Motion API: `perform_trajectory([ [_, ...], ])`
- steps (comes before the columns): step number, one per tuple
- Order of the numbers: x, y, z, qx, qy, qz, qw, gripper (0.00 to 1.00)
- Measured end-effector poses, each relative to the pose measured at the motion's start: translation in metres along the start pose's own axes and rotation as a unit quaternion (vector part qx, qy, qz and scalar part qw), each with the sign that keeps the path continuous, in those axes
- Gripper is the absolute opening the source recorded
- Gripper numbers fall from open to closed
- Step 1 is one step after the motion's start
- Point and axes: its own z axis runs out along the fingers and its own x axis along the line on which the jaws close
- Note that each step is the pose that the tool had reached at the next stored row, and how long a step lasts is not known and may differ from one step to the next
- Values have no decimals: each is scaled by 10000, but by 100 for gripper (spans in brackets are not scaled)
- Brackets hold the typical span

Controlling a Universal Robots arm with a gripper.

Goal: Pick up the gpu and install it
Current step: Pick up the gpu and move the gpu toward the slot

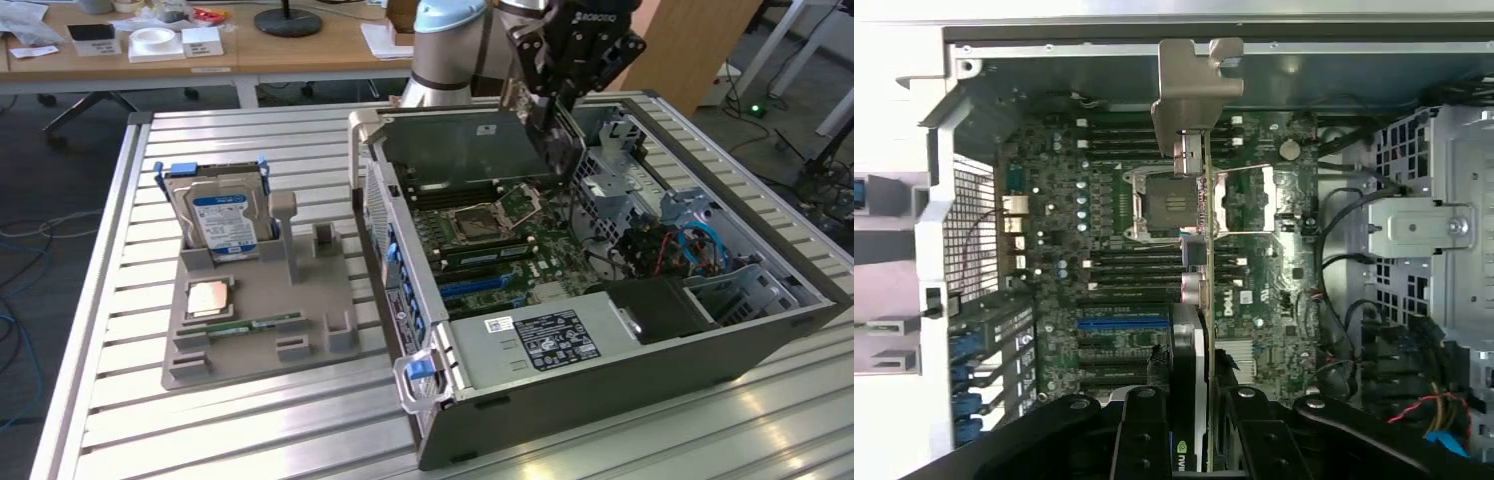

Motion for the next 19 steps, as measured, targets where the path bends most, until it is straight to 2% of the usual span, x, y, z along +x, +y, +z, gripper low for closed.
perform_trajectory([
  [5,-204,10,3,0,0,-1,10000,27],
  [11,-220,12,4,0,0,0,10000,27],
  [13,-257,14,5,-1,0,0,10000,27],
  [19,-519,30,8,0,0,0,10000,27],
])
